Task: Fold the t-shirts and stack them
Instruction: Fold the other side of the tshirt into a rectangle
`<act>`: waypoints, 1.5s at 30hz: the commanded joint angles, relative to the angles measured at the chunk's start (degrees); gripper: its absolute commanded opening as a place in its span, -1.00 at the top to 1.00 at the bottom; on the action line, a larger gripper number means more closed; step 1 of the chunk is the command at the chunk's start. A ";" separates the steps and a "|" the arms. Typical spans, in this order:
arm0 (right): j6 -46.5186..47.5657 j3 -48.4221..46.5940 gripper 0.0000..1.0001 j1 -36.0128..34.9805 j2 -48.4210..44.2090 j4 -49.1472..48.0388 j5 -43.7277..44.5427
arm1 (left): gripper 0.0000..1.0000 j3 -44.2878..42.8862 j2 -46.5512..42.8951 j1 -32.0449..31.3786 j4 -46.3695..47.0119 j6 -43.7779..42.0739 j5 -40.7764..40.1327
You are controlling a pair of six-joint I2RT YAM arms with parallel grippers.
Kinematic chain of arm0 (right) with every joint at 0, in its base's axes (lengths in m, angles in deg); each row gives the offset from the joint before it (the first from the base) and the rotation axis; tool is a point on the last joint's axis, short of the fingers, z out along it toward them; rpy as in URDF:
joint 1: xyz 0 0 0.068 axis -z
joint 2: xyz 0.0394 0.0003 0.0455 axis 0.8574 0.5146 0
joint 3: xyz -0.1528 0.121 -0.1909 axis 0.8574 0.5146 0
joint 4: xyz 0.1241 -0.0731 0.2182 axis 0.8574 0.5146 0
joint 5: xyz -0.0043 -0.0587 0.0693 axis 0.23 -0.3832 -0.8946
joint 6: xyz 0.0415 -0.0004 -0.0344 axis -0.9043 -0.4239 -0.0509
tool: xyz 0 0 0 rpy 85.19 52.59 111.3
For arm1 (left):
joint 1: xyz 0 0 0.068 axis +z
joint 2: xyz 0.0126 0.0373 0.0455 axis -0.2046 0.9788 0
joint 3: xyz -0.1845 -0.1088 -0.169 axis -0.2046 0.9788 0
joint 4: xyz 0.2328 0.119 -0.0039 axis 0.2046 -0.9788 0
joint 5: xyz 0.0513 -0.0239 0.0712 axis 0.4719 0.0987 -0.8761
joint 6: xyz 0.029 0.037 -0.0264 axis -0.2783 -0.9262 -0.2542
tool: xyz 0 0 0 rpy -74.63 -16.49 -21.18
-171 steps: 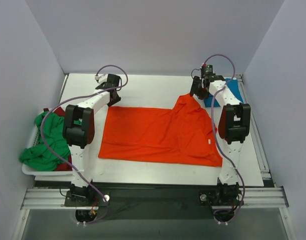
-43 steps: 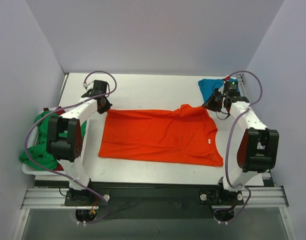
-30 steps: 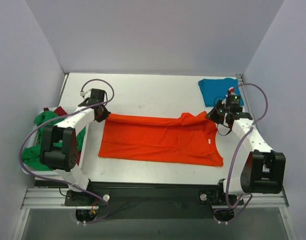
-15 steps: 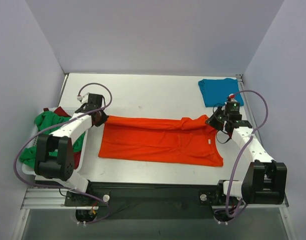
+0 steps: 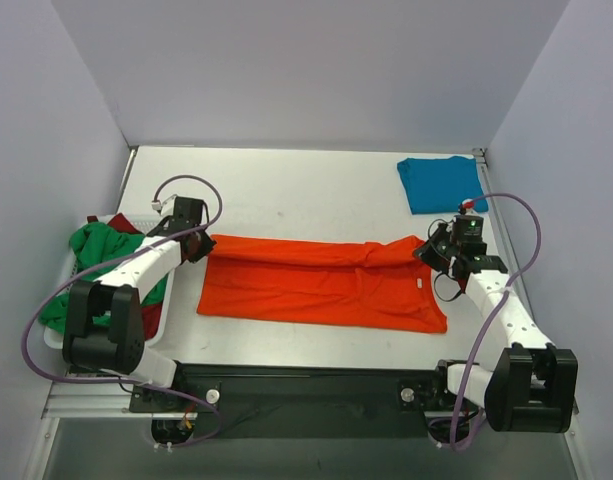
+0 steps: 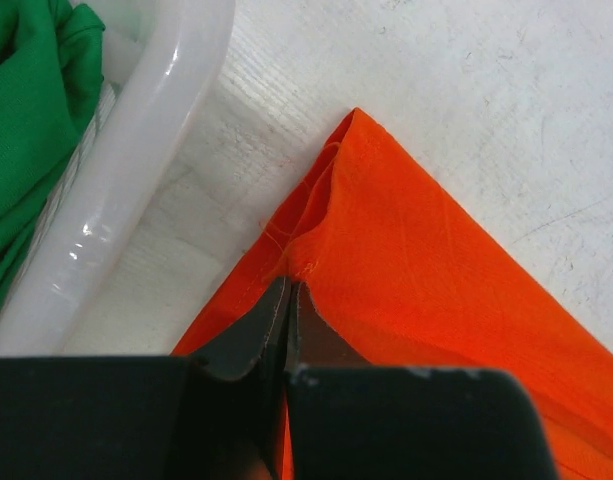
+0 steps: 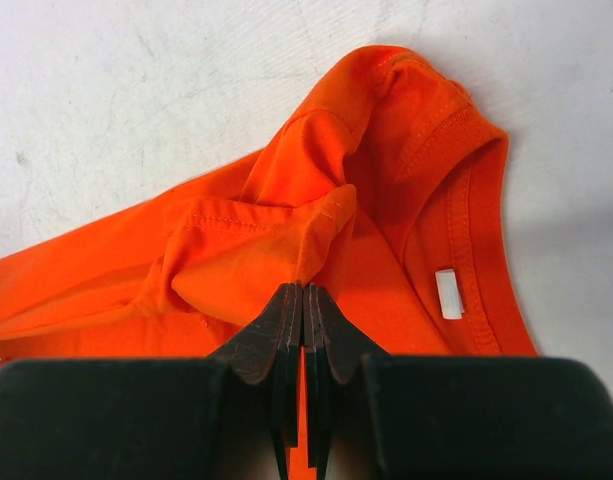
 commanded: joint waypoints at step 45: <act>4.08 -9.37 0.12 -5.55 12.26 4.16 1.50 | -0.16 2.16 -6.46 -9.36 12.88 -7.97 11.30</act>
